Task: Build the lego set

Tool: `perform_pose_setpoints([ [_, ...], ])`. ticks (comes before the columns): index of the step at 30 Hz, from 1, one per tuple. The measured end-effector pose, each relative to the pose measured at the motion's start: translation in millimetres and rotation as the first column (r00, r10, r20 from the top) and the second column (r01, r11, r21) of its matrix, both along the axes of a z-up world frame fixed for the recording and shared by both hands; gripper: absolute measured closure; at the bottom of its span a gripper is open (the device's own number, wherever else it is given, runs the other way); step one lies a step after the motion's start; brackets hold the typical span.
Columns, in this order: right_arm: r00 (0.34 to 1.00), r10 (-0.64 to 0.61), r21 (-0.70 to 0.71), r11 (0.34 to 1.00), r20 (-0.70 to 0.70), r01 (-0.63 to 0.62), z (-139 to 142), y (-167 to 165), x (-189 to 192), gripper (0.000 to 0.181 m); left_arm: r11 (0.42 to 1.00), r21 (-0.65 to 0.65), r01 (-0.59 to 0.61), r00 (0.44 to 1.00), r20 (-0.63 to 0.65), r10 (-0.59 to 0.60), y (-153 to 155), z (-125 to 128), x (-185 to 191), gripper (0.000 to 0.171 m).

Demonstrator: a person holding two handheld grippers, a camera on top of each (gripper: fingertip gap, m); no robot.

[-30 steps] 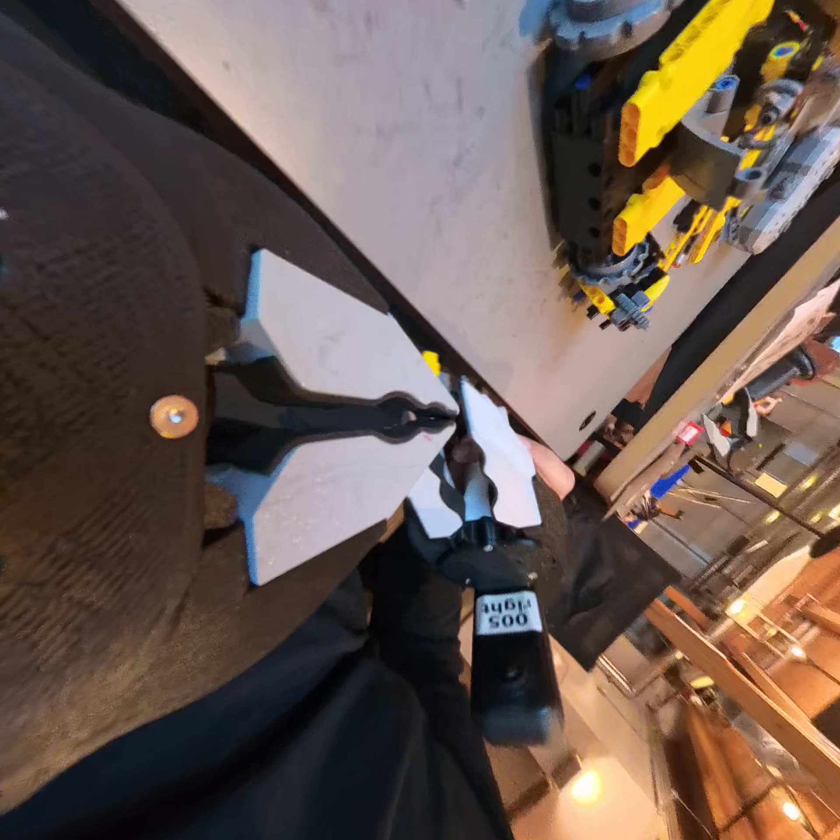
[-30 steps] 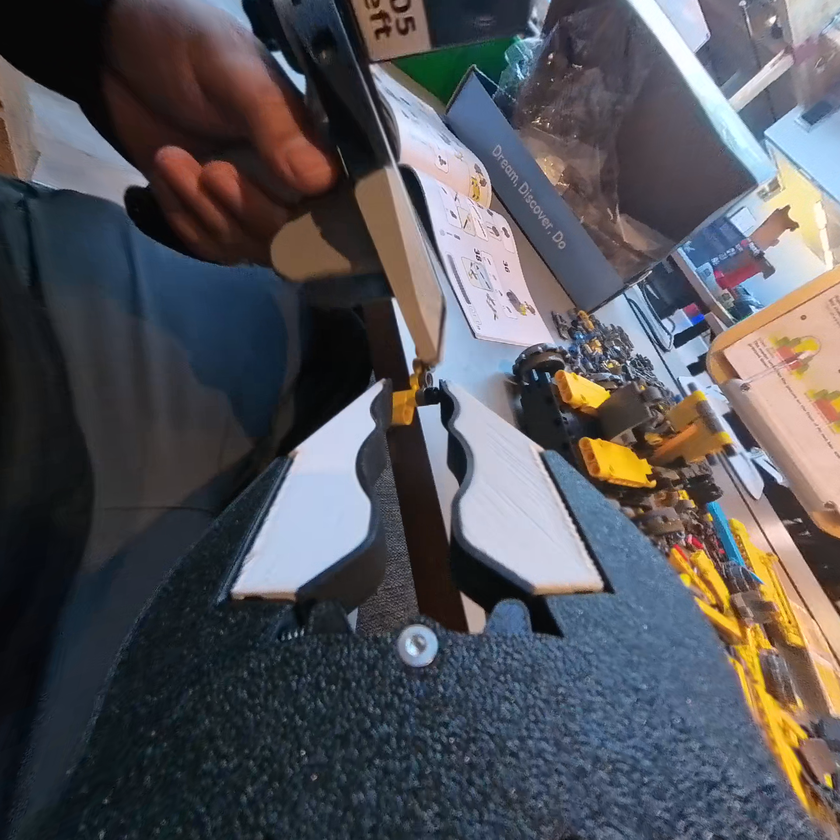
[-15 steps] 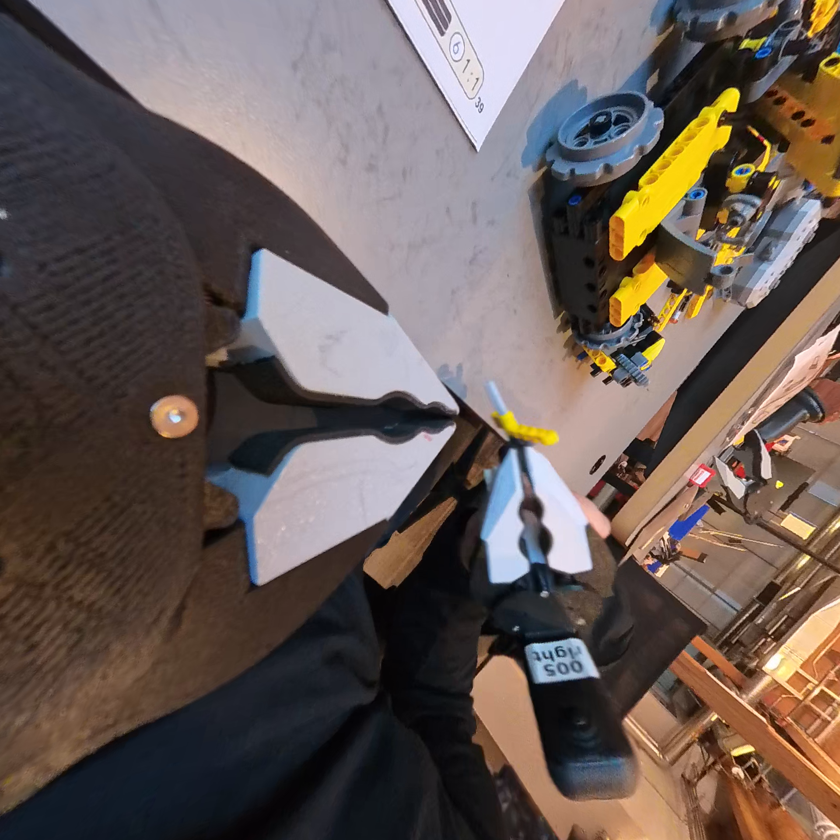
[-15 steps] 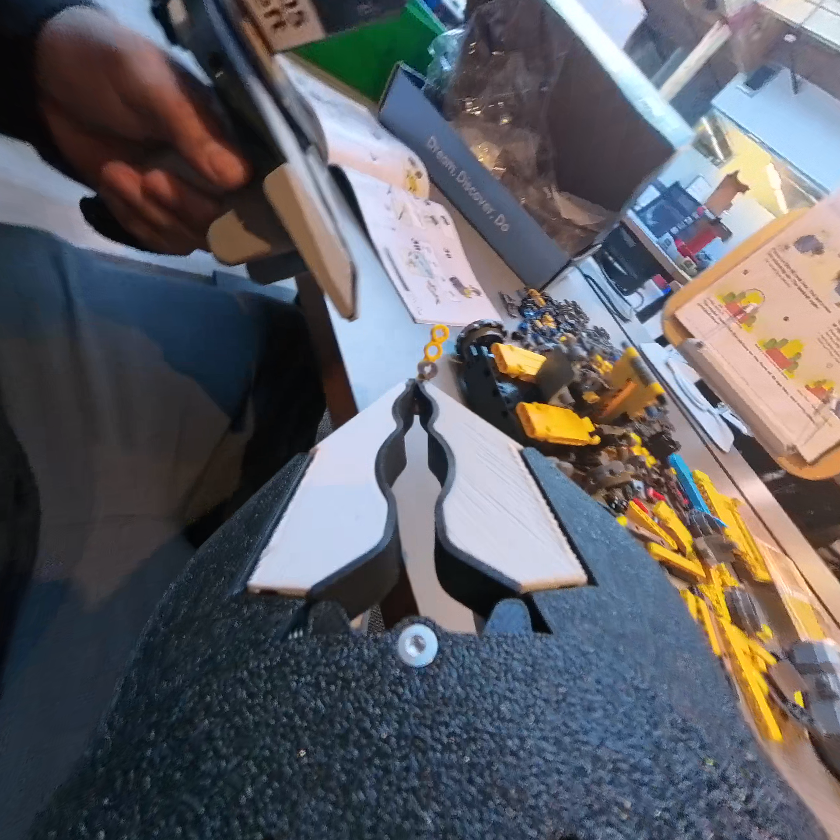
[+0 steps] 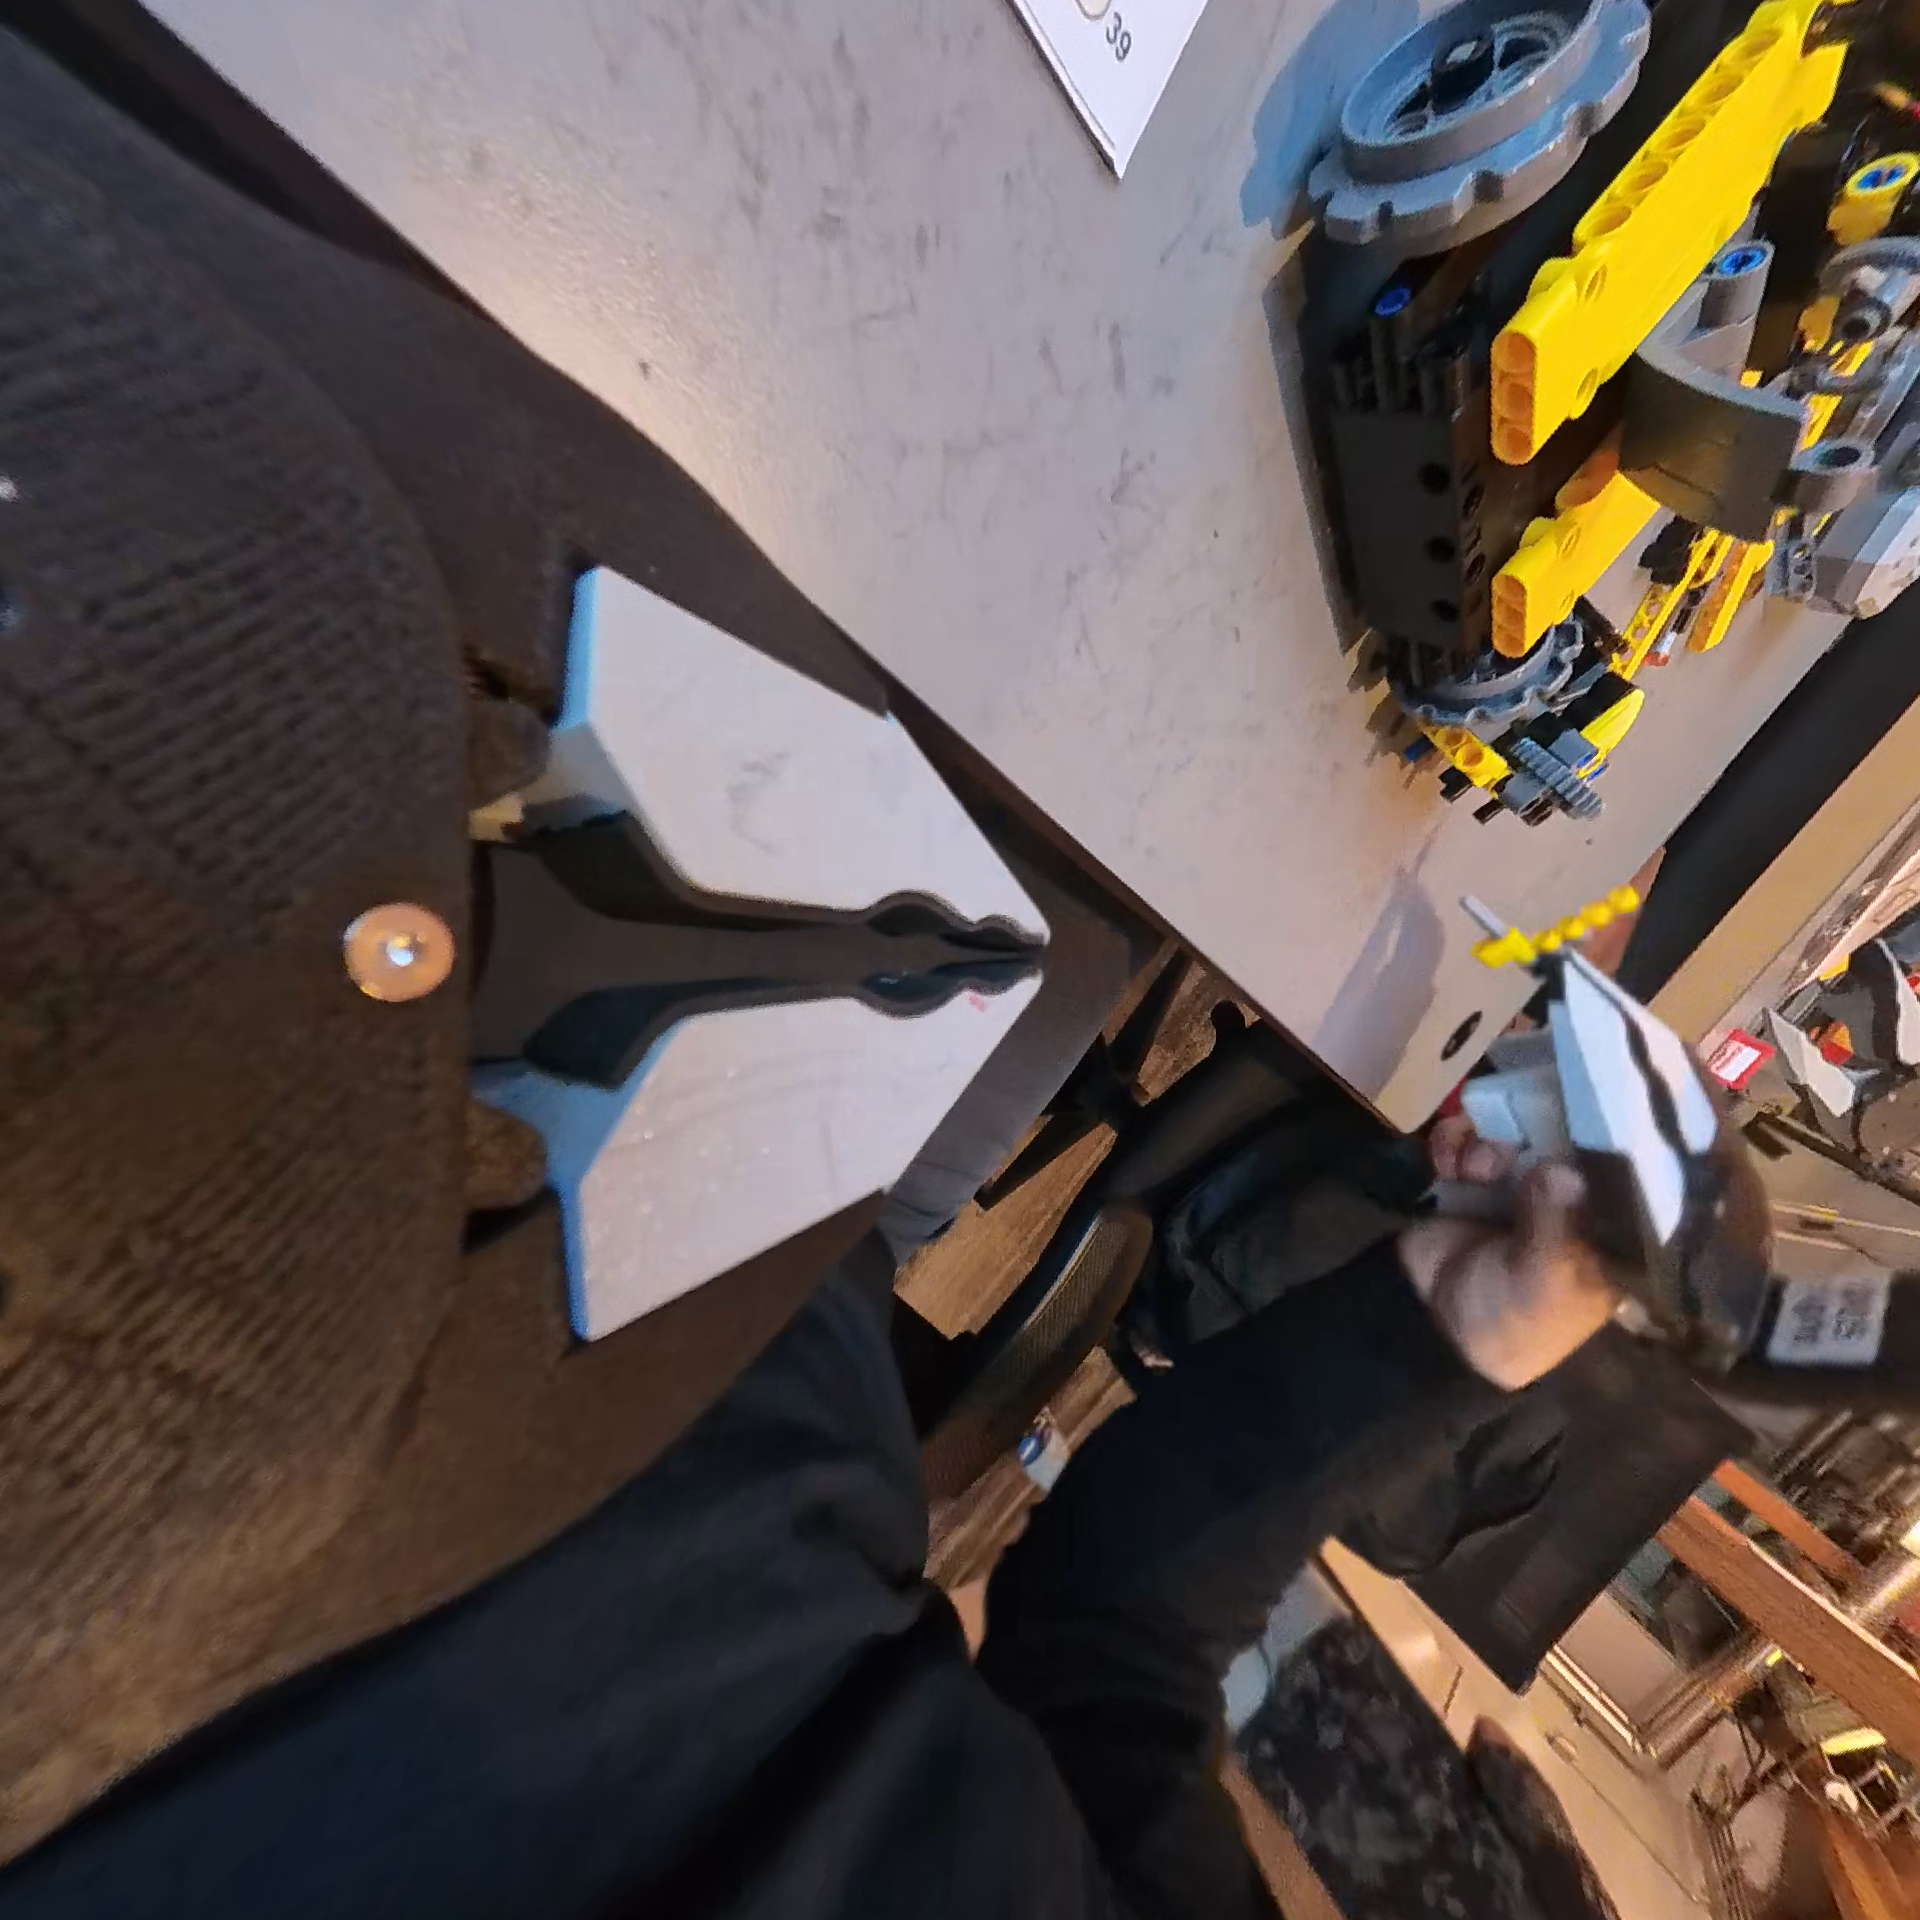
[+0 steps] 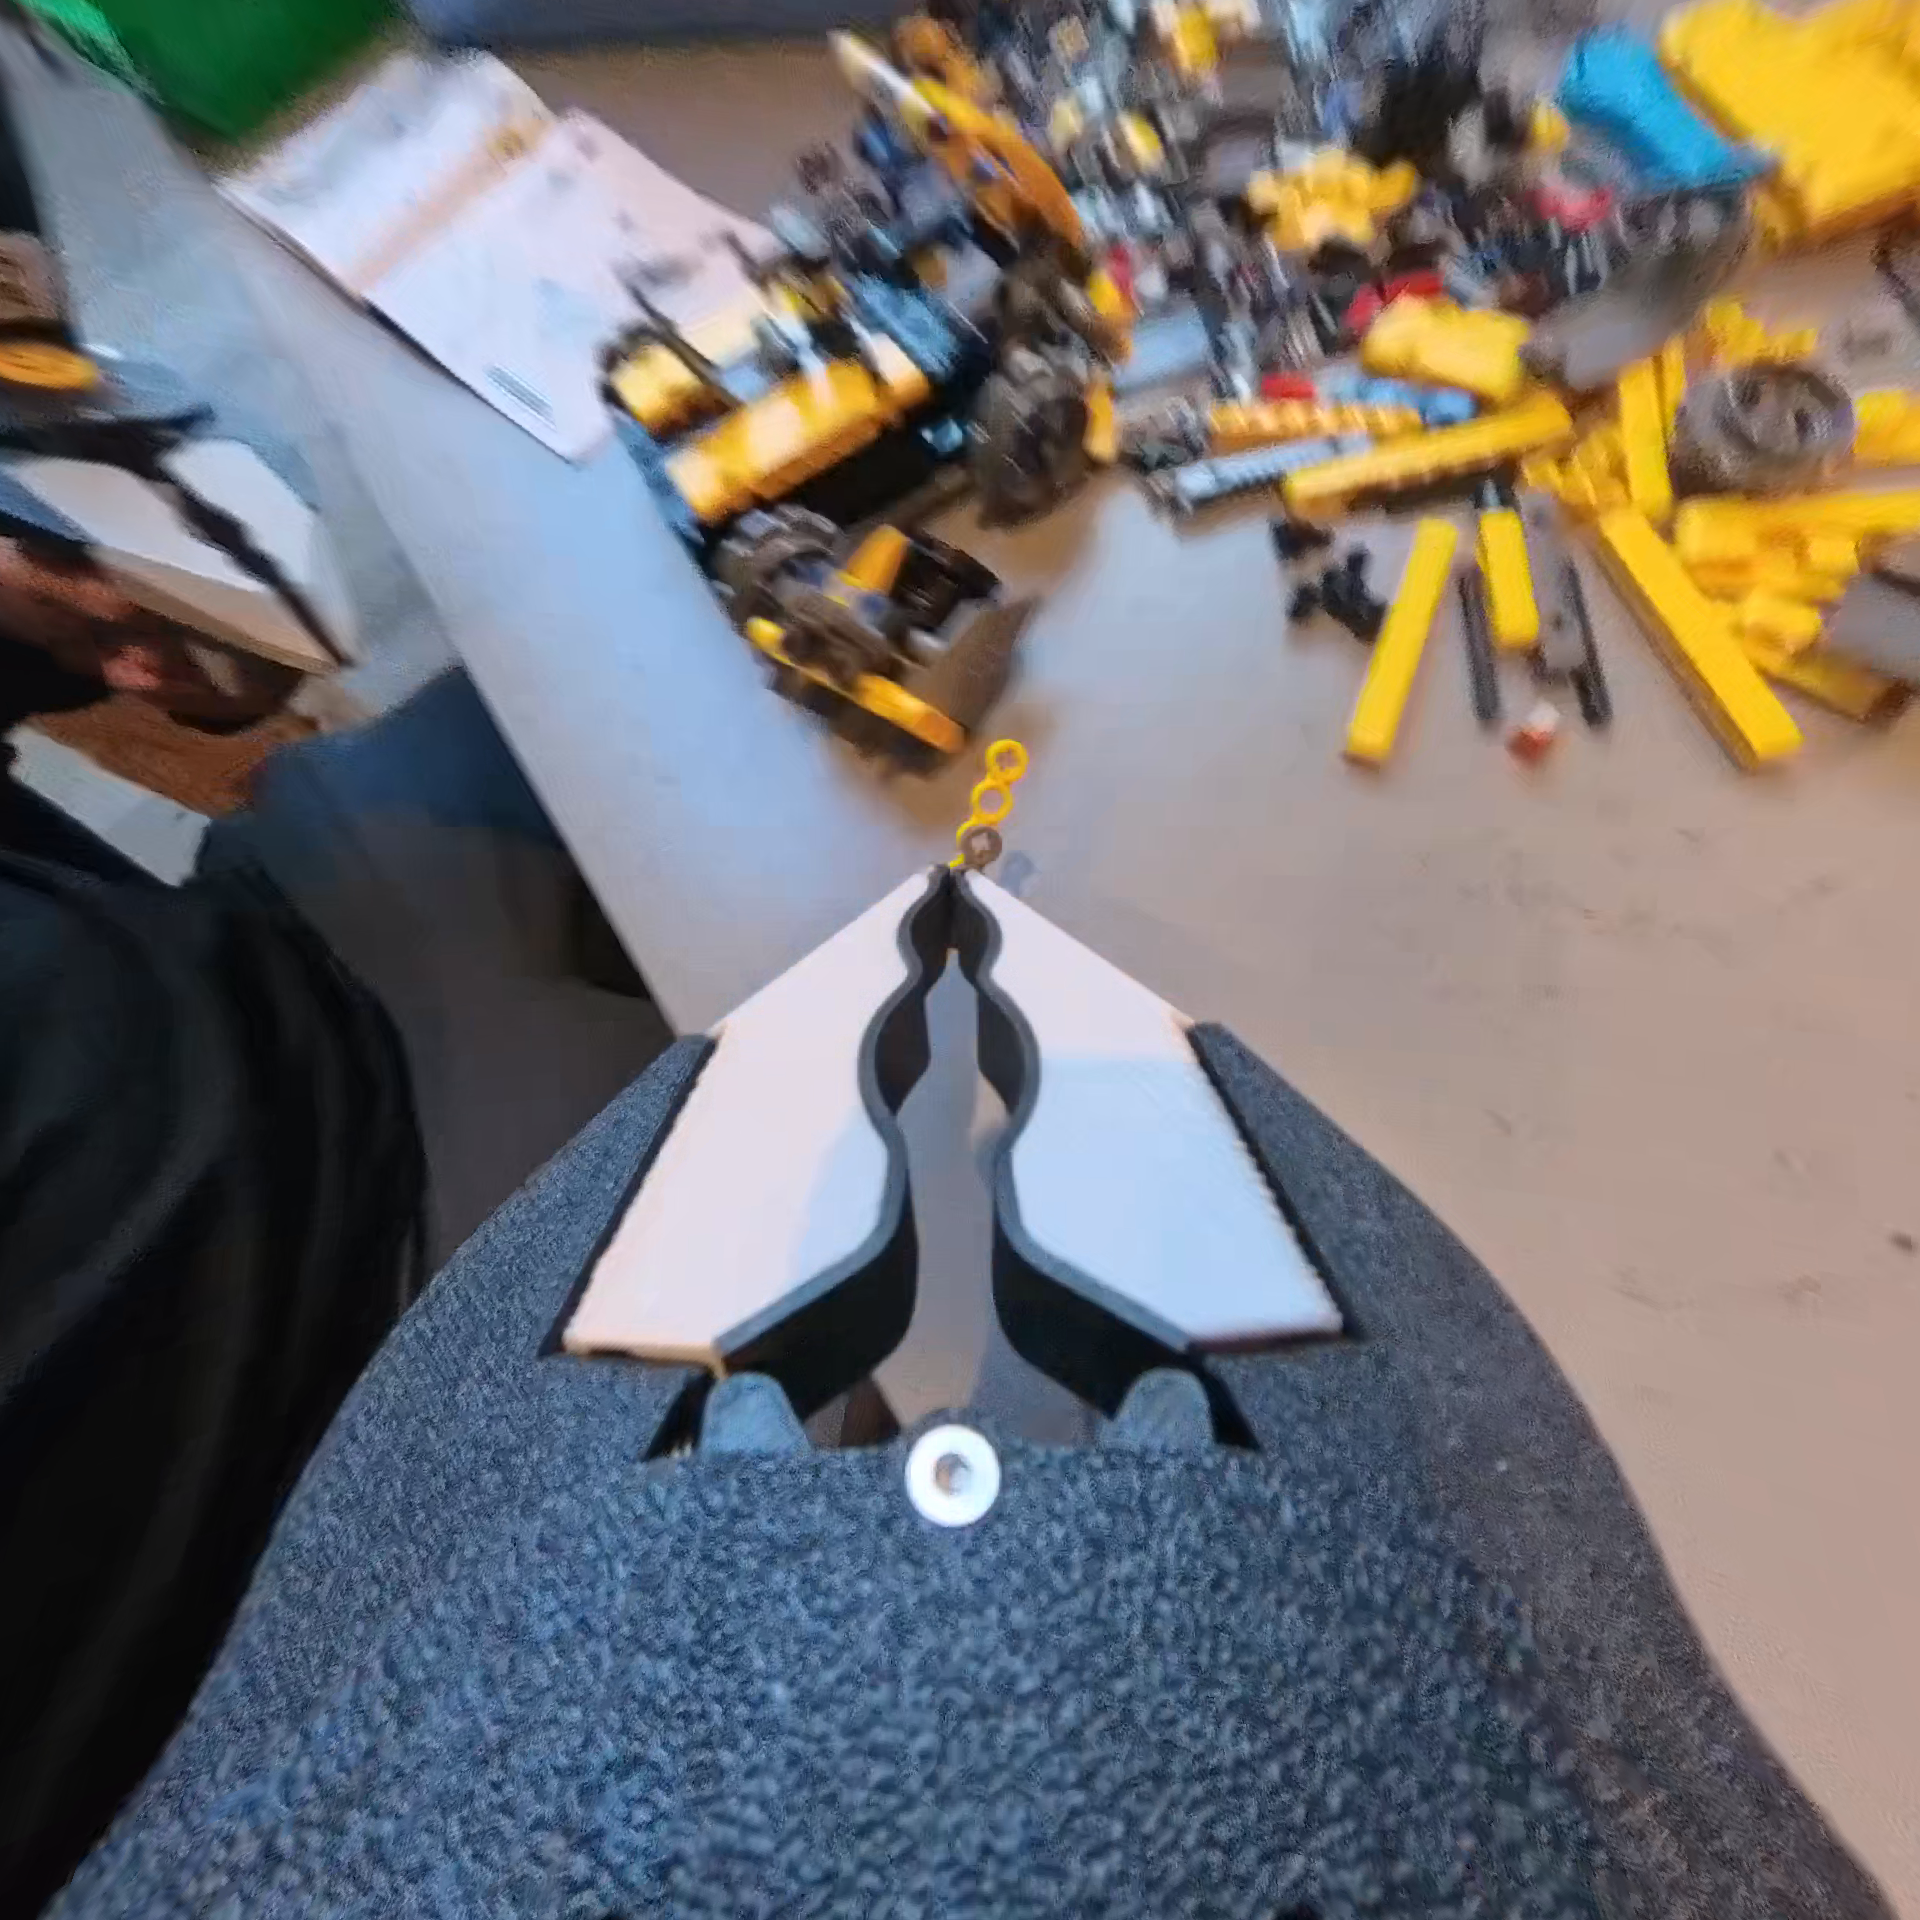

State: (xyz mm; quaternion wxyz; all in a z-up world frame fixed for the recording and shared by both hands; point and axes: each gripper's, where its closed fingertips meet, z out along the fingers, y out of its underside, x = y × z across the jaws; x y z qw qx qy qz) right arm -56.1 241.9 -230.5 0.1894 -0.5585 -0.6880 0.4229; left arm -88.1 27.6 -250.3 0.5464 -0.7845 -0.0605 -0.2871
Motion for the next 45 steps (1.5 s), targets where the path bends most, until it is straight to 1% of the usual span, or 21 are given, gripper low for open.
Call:
perform_pose_setpoints([
  [1, 0.998, -0.002, 0.000, 1.000, 0.056, 0.002, -8, 12, -2, 0.181, 1.000, -0.003, 0.009, 1.000, -0.001, -0.009, 1, 0, 2, 0.171],
  [3, 0.987, 0.033, -0.001, 0.999, 0.156, -0.034, -22, 23, -6, 0.181, 1.000, -0.013, 0.023, 0.999, -0.023, -0.023, 1, -3, 7, 0.171],
  [4, 0.979, 0.044, 0.011, 0.999, 0.198, -0.047, -29, 28, -9, 0.176, 0.999, -0.021, 0.026, 0.999, -0.041, -0.027, 1, -5, 8, 0.171],
  [5, 0.972, 0.044, 0.030, 0.998, 0.233, -0.052, -34, 33, -13, 0.166, 0.999, -0.028, 0.027, 0.998, -0.062, -0.028, 0, -7, 9, 0.171],
  [6, 0.965, 0.042, 0.052, 0.997, 0.258, -0.057, -39, 38, -17, 0.161, 0.999, -0.034, 0.026, 0.996, -0.081, -0.029, 0, -9, 9, 0.171],
  [7, 0.961, 0.036, 0.076, 0.995, 0.275, -0.059, -42, 43, -19, 0.159, 0.999, -0.039, 0.024, 0.995, -0.097, -0.028, 0, -10, 8, 0.171],
  [10, 0.967, -0.015, 0.123, 0.992, 0.254, -0.017, -35, 54, -25, 0.156, 0.999, -0.043, 0.022, 0.994, -0.109, -0.027, -1, -11, 7, 0.171],
  [11, 0.974, -0.031, 0.121, 0.993, 0.226, 0.003, -29, 53, -26, 0.153, 0.999, -0.040, 0.023, 0.994, -0.104, -0.027, -2, -11, 7, 0.171],
  [13, 0.982, -0.039, 0.107, 0.994, 0.183, 0.019, -23, 41, -23, 0.141, 0.999, -0.036, 0.024, 0.995, -0.095, -0.027, -2, -9, 7, 0.171],
  [15, 0.983, -0.037, 0.138, 0.990, 0.180, 0.012, -28, 27, -18, 0.125, 0.999, -0.034, 0.028, 0.996, -0.084, -0.031, -2, -8, 7, 0.171],
  [17, 0.982, -0.055, 0.220, 0.975, 0.183, 0.014, -38, 22, -16, 0.117, 0.999, -0.032, 0.033, 0.997, -0.070, -0.035, -2, -8, 9, 0.171],
  [20, 0.984, -0.086, 0.309, 0.950, 0.158, 0.033, -46, 22, -19, 0.118, 0.999, -0.037, 0.028, 0.998, -0.052, -0.030, -2, -8, 13, 0.171],
  [23, 0.984, -0.087, 0.326, 0.945, 0.154, 0.033, -48, 27, -21, 0.120, 0.998, -0.042, 0.042, 0.997, -0.060, -0.045, -2, -8, 21, 0.170],
  [26, 0.979, -0.124, 0.361, 0.931, 0.162, 0.059, -47, 48, -20, 0.120, 0.994, -0.068, 0.087, 0.990, -0.104, -0.094, -3, -15, 33, 0.165],
  [28, 0.974, -0.163, 0.388, 0.917, 0.158, 0.090, -46, 64, -19, 0.122, 0.991, -0.085, 0.103, 0.984, -0.139, -0.114, -3, -20, 37, 0.165],
  [31, 0.962, -0.230, 0.387, 0.908, 0.145, 0.159, -45, 84, -17, 0.126, 0.988, -0.094, 0.125, 0.979, -0.150, -0.138, -4, -22, 42, 0.165],
  [34, 0.959, -0.271, 0.359, 0.906, 0.087, 0.224, -38, 88, -18, 0.127, 0.984, -0.105, 0.142, 0.976, -0.149, -0.157, -6, -24, 45, 0.162],
  [40, 0.942, -0.321, 0.275, 0.901, -0.100, 0.336, -16, 83, -33, 0.132, 0.982, -0.126, 0.138, 0.971, -0.180, -0.159, -6, -28, 42, 0.152],
  [42, 0.933, -0.328, 0.209, 0.912, -0.148, 0.353, -11, 79, -39, 0.134, 0.982, -0.133, 0.132, 0.968, -0.196, -0.157, -7, -30, 40, 0.148],
  [44, 0.930, -0.317, 0.132, 0.930, -0.184, 0.343, -6, 72, -44, 0.140, 0.984, -0.134, 0.119, 0.965, -0.217, -0.147, -6, -31, 38, 0.143],
  [45, 0.929, -0.312, 0.119, 0.933, -0.199, 0.339, -3, 71, -45, 0.141, 0.985, -0.133, 0.111, 0.964, -0.227, -0.139, -5, -31, 37, 0.140],
])
